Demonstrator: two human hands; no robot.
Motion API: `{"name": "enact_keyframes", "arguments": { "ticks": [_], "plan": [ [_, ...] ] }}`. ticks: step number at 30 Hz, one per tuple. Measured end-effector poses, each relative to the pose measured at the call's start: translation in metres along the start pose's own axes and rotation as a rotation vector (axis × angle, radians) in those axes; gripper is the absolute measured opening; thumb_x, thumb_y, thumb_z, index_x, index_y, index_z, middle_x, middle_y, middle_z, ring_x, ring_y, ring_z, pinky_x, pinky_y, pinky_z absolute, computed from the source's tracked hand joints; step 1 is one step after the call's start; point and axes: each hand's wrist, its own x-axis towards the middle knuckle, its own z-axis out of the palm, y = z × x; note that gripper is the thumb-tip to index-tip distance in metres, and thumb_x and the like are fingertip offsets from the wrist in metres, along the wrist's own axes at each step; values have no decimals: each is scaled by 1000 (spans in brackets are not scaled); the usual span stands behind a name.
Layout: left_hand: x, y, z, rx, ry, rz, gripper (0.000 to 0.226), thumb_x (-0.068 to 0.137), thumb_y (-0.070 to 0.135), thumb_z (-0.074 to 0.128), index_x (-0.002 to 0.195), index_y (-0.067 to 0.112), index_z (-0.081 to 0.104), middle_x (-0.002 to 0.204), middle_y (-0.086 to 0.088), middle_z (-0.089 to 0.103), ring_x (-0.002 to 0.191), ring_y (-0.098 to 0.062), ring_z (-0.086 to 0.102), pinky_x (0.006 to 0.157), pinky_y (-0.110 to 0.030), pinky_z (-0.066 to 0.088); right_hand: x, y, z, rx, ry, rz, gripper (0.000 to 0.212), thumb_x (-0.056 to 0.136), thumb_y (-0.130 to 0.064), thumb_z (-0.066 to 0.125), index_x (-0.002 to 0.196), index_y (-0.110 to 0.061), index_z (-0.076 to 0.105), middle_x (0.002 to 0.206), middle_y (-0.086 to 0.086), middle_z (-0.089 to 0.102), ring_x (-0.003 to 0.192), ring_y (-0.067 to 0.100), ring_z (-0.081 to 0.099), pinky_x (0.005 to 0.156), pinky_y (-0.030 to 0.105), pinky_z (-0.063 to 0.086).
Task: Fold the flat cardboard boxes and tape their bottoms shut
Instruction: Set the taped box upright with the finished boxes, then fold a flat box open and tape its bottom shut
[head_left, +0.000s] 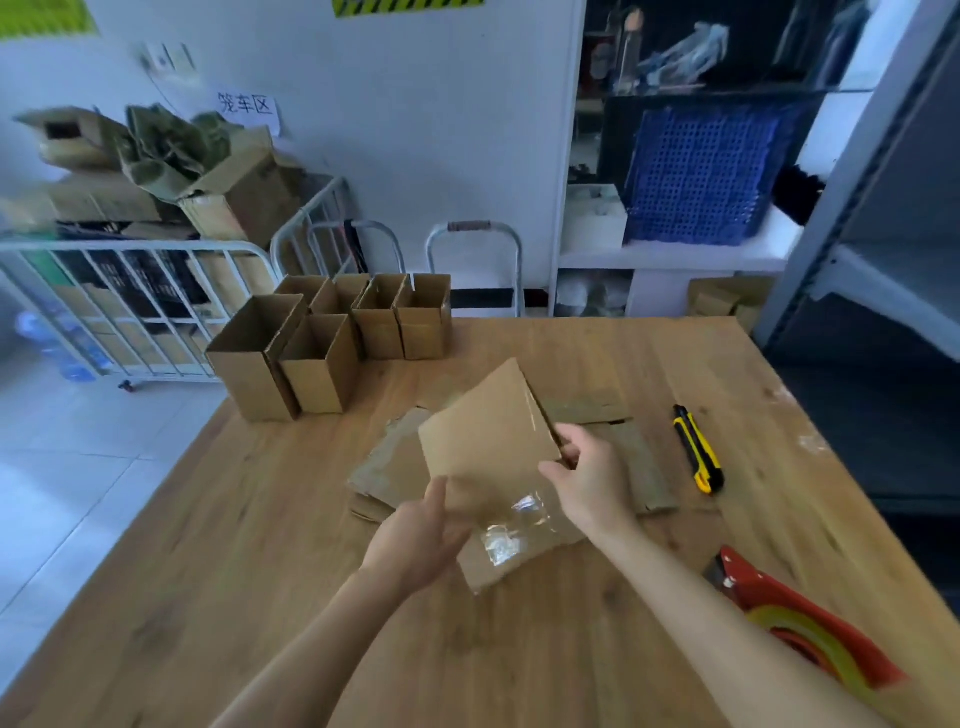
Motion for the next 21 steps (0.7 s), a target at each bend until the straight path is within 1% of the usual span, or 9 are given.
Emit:
{"name": "enact_keyframes", "arguments": {
  "ticks": [4,6,9,11,13,15,16,18,21],
  "plan": [
    [-27,25,10,-290,76,-130,71,92,51,52,147,16,26,134,-8,54,115,-22,57,88,-34,51,-27,13,-37,-193,-86,-269,48,87,-4,64,133,-15,57,94,-1,58,110,20,49,83,22,35],
    [-37,39,11,-409,157,-155,79,91,57,51,151,16,20,150,-6,39,132,-21,44,101,-35,44,-44,19,-46,-306,-135,-398,46,91,-5,60,135,-14,54,101,0,62,114,20,44,84,22,35],
    [-44,59,14,-545,236,-195,82,89,61,50,152,16,22,154,-4,32,139,-21,33,111,-38,33,-65,28,-51,-346,-216,-500,46,92,-5,58,137,-14,53,110,0,64,115,19,42,87,21,35],
    [-45,69,18,-587,241,-232,77,86,64,52,143,14,36,141,-4,48,126,-21,47,104,-39,42,-74,33,-52,-347,-256,-555,47,90,-4,59,136,-13,54,110,1,65,114,19,44,86,21,36],
    [-47,75,23,-632,238,-262,60,86,60,55,122,12,48,119,-2,58,103,-17,57,84,-32,50,-80,35,-55,-340,-300,-575,48,91,-5,60,137,-13,53,113,2,65,116,18,44,89,23,38],
    [-49,76,25,-639,223,-288,39,90,49,57,102,13,50,105,-3,59,85,-13,56,63,-26,44,-83,35,-58,-294,-342,-529,42,93,-11,59,134,-16,56,111,-1,64,113,14,45,89,22,37],
    [-50,75,25,-631,218,-296,34,91,46,57,98,13,49,101,-4,59,80,-13,55,58,-26,40,-83,34,-60,-260,-334,-493,37,94,-15,60,131,-17,59,108,-3,63,109,12,47,87,20,38],
    [-51,73,23,-612,199,-301,31,91,41,56,96,12,48,97,-6,57,74,-14,51,55,-25,38,-82,32,-61,-196,-264,-400,30,92,-24,64,122,-16,65,102,-5,57,97,10,52,82,20,41],
    [-55,67,21,-573,152,-293,31,90,41,55,93,11,47,86,-2,52,67,-13,44,53,-25,35,-75,28,-64,-217,-209,-229,34,89,-34,68,116,-14,68,100,-4,52,89,11,54,78,22,44]
  ]
}}
